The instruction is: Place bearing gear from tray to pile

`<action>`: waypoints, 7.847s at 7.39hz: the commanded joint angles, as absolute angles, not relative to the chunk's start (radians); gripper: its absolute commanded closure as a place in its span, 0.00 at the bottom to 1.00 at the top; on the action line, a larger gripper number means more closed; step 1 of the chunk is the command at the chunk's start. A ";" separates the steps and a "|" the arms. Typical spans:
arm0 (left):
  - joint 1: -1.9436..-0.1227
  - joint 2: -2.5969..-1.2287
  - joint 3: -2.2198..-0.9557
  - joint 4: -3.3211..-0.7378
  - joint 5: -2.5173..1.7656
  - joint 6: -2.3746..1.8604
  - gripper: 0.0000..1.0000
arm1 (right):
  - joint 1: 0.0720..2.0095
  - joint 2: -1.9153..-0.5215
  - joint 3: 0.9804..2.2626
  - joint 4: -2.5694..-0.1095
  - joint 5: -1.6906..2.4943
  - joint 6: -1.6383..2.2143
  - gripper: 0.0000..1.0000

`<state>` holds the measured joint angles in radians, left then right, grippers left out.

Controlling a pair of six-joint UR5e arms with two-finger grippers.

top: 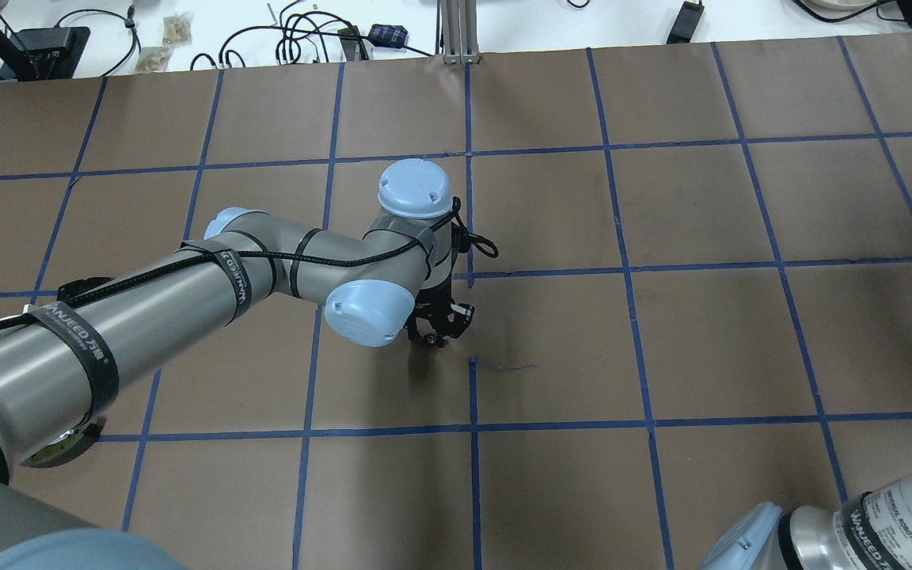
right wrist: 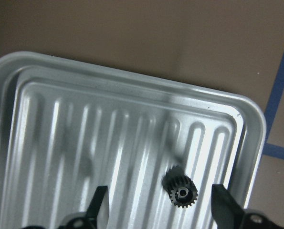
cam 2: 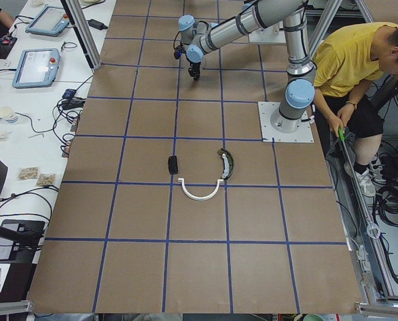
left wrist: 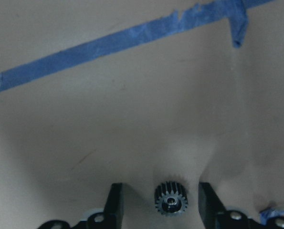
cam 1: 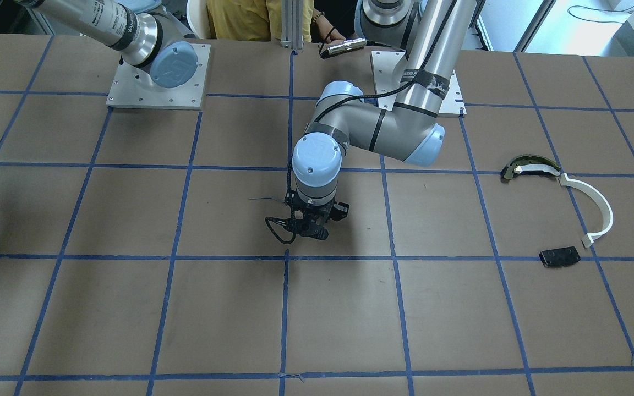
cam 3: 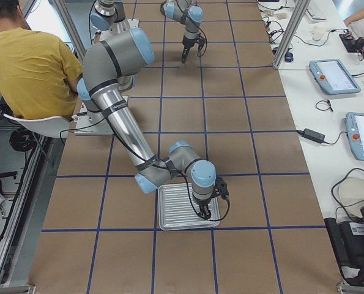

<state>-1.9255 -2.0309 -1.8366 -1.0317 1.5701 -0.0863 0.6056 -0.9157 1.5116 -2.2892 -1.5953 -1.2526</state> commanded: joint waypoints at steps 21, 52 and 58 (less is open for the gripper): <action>-0.891 -2.040 -1.766 -1.097 1.766 0.790 0.57 | 1.855 -1.221 1.773 -2.207 -1.486 0.503 1.00; -1.829 -2.054 -1.801 -1.091 1.517 -0.127 0.53 | 1.588 -1.522 1.522 -1.635 -1.543 -0.071 0.00; -1.803 -2.036 -1.766 -1.121 1.532 -0.126 1.00 | 1.588 -1.523 1.522 -1.634 -1.542 -0.071 0.00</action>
<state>-1.8188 -2.0481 -1.7838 -1.1043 1.5244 -0.1351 1.5877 -1.5222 1.5217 -1.6337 -1.5422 -0.0706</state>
